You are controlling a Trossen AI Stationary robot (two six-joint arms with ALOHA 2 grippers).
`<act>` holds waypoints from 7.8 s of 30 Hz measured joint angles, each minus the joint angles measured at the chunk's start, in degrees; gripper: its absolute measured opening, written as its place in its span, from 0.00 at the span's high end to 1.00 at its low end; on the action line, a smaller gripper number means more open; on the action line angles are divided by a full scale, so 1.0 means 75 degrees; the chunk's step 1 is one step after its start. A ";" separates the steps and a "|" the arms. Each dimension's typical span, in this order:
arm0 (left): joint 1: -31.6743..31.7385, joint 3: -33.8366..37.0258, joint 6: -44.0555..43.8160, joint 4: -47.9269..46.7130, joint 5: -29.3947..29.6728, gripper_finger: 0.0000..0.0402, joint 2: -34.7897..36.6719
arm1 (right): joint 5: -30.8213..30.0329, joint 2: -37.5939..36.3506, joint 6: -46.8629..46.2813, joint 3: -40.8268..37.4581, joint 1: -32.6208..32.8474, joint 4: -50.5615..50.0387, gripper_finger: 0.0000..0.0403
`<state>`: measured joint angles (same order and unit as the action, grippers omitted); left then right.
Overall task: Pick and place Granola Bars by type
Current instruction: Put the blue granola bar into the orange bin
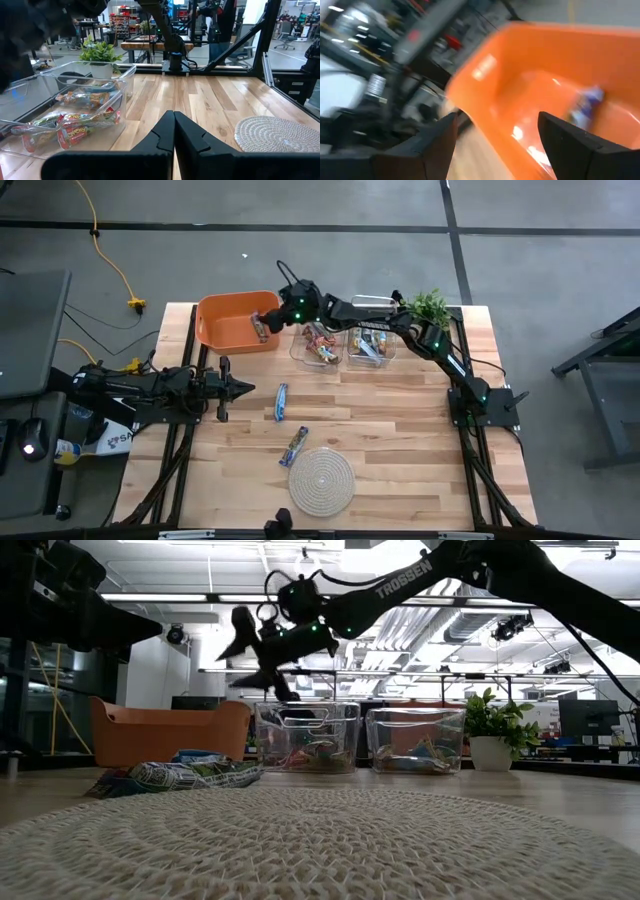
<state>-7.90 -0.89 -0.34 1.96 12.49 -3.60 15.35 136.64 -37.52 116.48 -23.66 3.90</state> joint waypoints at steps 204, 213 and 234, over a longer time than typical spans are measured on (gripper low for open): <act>0.0002 -0.7845 -0.9597 -0.7759 0.0139 1.00 -0.9331 | -0.1594 -1.7940 0.3867 -1.5465 0.1926 -0.0320 1.00; 0.0001 -0.7845 -0.9600 -0.7546 -0.0122 1.00 -1.0073 | -0.1599 -1.7663 0.4033 -1.5465 0.1926 -0.0329 1.00; 0.0066 -0.7842 -1.0631 -0.6376 -0.0551 0.81 -1.1665 | -0.1623 -1.7419 0.4269 -1.5468 0.1926 -0.0323 1.00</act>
<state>-7.41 -59.70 -80.07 -45.86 8.36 -91.08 3.18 6.00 -5.50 0.47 -9.21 1.48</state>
